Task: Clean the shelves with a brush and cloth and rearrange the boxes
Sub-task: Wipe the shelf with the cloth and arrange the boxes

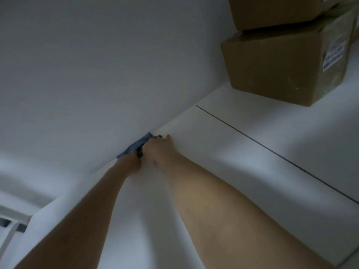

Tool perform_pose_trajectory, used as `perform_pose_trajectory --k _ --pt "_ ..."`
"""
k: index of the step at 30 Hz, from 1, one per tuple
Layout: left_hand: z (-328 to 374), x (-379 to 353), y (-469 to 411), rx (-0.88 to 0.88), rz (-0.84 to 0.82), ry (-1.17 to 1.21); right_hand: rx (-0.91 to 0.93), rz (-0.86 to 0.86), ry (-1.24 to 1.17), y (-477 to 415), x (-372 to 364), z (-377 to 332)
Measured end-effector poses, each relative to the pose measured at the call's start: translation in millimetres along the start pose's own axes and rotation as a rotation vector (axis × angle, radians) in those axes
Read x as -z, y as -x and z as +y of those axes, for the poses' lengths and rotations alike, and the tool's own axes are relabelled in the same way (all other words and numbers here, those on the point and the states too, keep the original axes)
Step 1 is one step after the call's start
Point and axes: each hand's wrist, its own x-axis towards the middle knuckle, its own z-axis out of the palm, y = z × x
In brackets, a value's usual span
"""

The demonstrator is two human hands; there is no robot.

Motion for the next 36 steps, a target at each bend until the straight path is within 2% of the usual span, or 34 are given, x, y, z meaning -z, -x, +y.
perform_pose_trajectory --k 4,9,15,20,25,30,36 --pt "-28 -3 26 0.041 -0.094 -0.092 0.042 -0.020 -0.028 27 -7 -21" --pt "-16 3 72 0.073 -0.169 -0.207 0.058 -0.041 -0.033 77 -6 -22" --pt "44 13 138 -0.069 -0.169 0.099 0.009 -0.046 -0.002 142 21 32" --pt "112 23 191 -0.264 -0.159 0.163 -0.178 -0.041 0.033 182 41 86" --pt "142 24 224 -0.303 -0.174 0.166 -0.376 -0.086 0.026 216 52 110" --pt "127 17 240 -0.235 -0.191 0.069 -0.266 -0.006 0.008 244 39 95" --pt "43 -1 247 -0.095 -0.230 0.025 0.025 -0.124 0.113 254 8 19"
